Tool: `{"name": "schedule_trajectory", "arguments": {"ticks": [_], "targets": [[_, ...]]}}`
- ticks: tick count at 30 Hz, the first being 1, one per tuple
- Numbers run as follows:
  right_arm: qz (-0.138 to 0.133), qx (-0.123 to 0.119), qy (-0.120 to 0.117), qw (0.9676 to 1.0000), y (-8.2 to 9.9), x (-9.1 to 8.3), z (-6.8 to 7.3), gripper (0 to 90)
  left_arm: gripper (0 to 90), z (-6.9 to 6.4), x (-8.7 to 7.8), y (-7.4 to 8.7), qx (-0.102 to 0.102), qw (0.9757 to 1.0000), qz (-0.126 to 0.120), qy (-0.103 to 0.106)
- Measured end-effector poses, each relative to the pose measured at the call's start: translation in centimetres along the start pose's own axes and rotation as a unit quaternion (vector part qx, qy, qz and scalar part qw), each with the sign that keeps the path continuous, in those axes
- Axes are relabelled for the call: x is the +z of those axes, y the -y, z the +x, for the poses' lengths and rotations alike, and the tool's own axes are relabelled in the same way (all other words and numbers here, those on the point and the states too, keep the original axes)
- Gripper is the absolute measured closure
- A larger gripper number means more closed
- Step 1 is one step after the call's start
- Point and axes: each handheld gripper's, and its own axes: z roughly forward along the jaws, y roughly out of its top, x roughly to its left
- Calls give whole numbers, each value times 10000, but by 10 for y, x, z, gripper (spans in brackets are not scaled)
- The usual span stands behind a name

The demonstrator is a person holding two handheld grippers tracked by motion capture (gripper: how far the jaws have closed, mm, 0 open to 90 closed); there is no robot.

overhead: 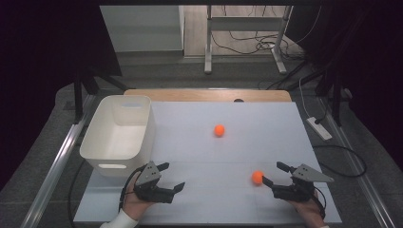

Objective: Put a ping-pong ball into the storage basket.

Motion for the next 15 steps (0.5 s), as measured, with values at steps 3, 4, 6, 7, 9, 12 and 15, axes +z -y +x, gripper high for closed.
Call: {"name": "schedule_trajectory", "arguments": {"ticks": [3, 4, 6, 7, 9, 12, 15], "targets": [[3, -4, 7, 10000, 0, 0, 0, 175, 116, 0, 2, -1, 4, 10000, 19, -2], [3, -7, 10, 10000, 0, 0, 0, 175, 116, 0, 3, -2, -3, 10000, 27, -4], [4, -9, 13, 10000, 0, 0, 0, 175, 116, 0, 4, -3, -13, 10000, 30, -15], [8, -11, 11, 10000, 0, 0, 0, 175, 116, 0, 5, -3, -8, 10000, 41, -18], [13, -11, 12, 10000, 0, 0, 0, 175, 117, 0, 6, -5, -20, 10000, 40, -19], [14, -13, 12, 10000, 0, 0, 0, 175, 118, 0, 8, -6, -22, 10000, 49, -10], [5, -13, 15, 10000, 0, 0, 0, 175, 118, 0, 10, -9, -5, 10000, 61, -8]]}}
